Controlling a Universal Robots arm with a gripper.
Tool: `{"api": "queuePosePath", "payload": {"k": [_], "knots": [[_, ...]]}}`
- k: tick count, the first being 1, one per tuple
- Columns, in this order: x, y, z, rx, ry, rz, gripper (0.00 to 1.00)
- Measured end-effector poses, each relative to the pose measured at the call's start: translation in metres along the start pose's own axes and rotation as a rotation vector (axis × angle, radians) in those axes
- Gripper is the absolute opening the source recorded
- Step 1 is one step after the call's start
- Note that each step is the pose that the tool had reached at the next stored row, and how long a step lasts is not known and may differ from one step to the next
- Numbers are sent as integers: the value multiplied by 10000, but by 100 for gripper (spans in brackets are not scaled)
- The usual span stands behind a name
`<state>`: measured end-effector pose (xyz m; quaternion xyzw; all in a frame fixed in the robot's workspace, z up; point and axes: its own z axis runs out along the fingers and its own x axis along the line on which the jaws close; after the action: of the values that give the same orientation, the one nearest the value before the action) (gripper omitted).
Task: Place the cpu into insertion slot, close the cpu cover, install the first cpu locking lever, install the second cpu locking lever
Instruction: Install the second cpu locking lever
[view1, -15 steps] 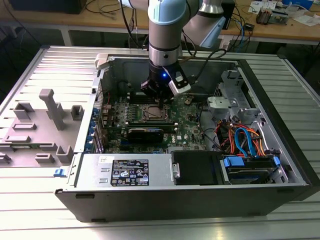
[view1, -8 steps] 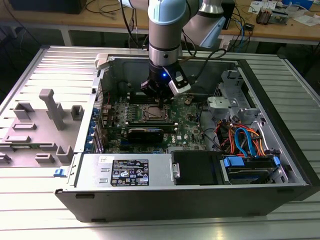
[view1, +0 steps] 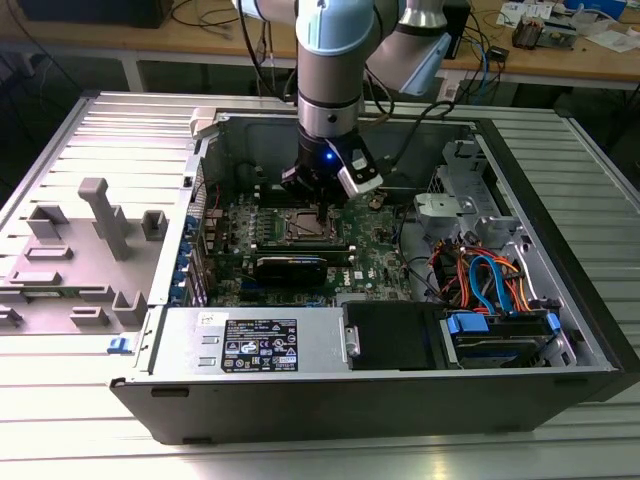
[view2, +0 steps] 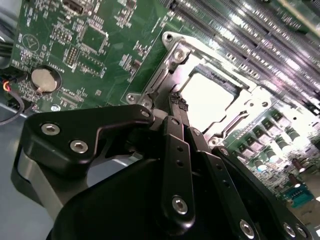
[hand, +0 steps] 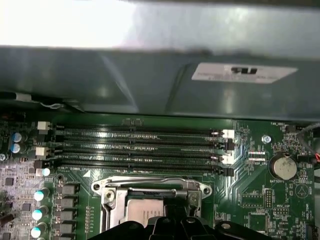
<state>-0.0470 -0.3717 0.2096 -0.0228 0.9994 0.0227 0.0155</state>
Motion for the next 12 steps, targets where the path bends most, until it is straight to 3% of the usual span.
{"api": "queuePosePath", "payload": {"k": [4, 8, 12], "knots": [[3, -49, -2, 0, 0, 0, 11], [3, -58, -17, 1, 1, 0, 11], [0, -61, -99, 1, -1, 0, 11]]}}
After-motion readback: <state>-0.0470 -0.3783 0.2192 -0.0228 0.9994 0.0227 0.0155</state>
